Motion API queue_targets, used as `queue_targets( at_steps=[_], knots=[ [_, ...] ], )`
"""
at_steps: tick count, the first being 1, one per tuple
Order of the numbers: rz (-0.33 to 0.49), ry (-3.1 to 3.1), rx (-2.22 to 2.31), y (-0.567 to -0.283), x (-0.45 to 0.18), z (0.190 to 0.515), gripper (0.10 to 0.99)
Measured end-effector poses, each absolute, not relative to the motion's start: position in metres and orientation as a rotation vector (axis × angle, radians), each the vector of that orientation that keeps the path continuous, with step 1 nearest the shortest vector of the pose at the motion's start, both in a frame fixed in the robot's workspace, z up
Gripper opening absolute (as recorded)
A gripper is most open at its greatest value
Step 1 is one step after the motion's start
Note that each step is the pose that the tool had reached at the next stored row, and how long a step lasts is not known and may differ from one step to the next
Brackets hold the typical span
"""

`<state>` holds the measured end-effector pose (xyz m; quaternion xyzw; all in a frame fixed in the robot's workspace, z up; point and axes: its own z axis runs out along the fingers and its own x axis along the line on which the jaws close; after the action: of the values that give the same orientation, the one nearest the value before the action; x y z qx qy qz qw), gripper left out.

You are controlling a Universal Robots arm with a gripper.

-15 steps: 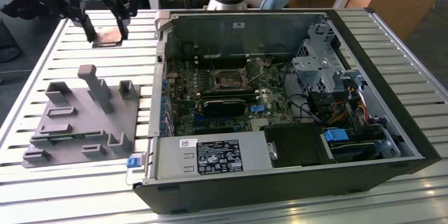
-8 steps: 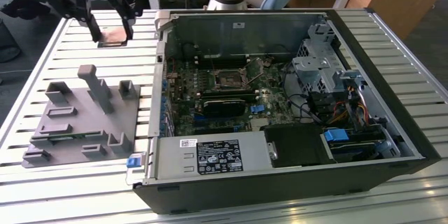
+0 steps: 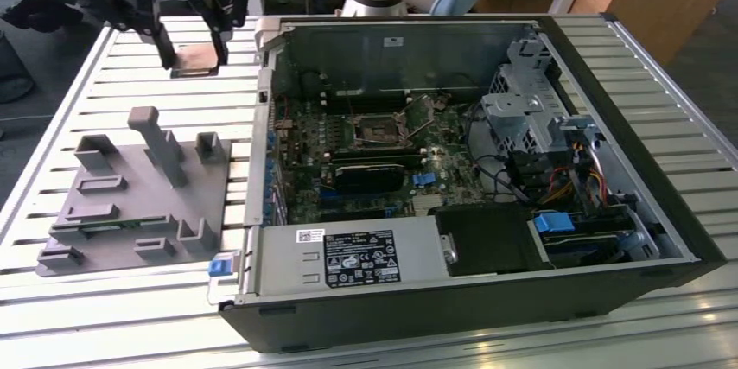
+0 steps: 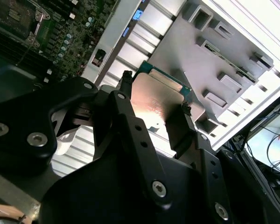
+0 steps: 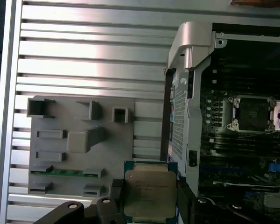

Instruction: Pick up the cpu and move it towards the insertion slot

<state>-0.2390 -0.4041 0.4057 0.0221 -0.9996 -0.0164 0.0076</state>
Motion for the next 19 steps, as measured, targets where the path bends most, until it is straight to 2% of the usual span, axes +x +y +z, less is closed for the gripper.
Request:
queue_targets(
  at_steps=[19],
  knots=[
    [-0.051, -3.125, 0.069, -0.404, -0.217, 0.406, 0.541]
  ],
)
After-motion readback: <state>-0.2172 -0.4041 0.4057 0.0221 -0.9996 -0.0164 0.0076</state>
